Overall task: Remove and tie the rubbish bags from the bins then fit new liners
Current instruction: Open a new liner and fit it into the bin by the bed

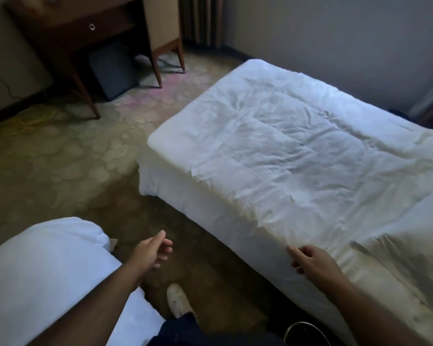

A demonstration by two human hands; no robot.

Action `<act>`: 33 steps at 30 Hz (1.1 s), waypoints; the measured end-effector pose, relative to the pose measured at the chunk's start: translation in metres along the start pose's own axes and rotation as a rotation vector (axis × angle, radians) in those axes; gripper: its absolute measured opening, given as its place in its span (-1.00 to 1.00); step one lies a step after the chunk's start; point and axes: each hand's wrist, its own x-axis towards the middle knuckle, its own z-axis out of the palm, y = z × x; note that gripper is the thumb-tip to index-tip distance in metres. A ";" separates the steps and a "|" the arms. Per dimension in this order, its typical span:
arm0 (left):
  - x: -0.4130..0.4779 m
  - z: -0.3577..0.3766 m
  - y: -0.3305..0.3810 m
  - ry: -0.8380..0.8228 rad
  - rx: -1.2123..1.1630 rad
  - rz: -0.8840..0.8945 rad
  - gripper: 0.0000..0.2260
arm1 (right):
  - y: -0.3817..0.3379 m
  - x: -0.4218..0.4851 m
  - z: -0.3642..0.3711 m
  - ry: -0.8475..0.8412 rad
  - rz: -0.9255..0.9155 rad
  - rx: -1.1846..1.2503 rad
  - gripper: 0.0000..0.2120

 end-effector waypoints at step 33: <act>0.184 -0.390 0.064 0.679 -0.727 -0.308 -0.61 | -0.643 0.240 0.335 -0.693 -0.500 -0.399 -0.56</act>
